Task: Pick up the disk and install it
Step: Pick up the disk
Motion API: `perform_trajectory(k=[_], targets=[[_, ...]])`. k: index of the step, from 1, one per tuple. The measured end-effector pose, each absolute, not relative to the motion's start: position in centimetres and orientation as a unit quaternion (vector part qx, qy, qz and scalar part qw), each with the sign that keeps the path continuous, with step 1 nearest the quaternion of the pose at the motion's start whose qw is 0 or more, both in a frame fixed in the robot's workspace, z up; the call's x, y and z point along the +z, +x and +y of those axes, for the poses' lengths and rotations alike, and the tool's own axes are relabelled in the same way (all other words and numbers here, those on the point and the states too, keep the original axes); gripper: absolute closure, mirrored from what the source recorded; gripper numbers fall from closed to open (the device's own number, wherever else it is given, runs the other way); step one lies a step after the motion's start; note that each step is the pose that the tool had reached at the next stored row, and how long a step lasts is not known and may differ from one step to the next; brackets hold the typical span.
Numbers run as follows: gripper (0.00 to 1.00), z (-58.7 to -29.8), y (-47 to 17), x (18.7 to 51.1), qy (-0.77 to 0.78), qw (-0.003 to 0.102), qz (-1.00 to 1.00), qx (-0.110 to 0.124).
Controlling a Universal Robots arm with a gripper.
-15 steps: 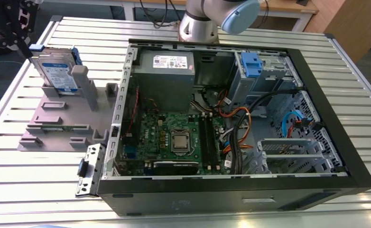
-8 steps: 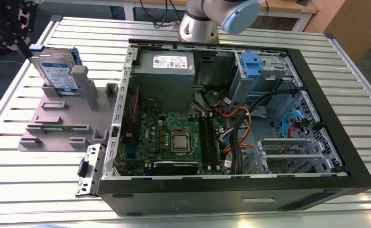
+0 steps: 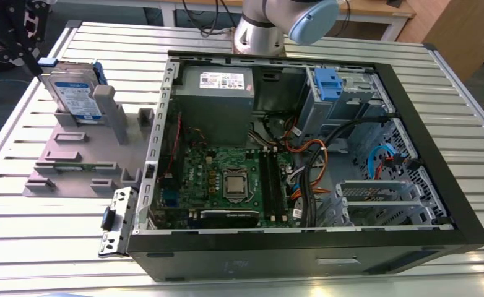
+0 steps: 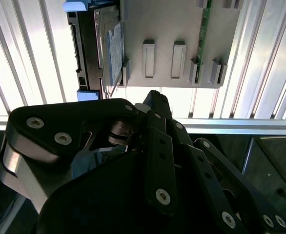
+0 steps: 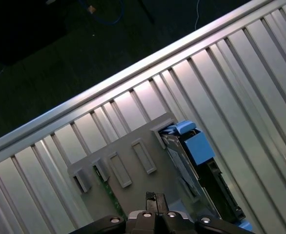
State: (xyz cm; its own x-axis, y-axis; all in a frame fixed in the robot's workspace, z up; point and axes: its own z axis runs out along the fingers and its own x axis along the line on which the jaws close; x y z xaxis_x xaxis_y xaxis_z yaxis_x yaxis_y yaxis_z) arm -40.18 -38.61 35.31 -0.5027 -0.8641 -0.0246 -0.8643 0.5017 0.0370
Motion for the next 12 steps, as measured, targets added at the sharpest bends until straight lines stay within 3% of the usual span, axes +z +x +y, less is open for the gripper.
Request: perform_trajectory(k=[12], targets=[[0.89,-38.61,-40.18,35.3,-0.505,0.001,0.863,0.022]])
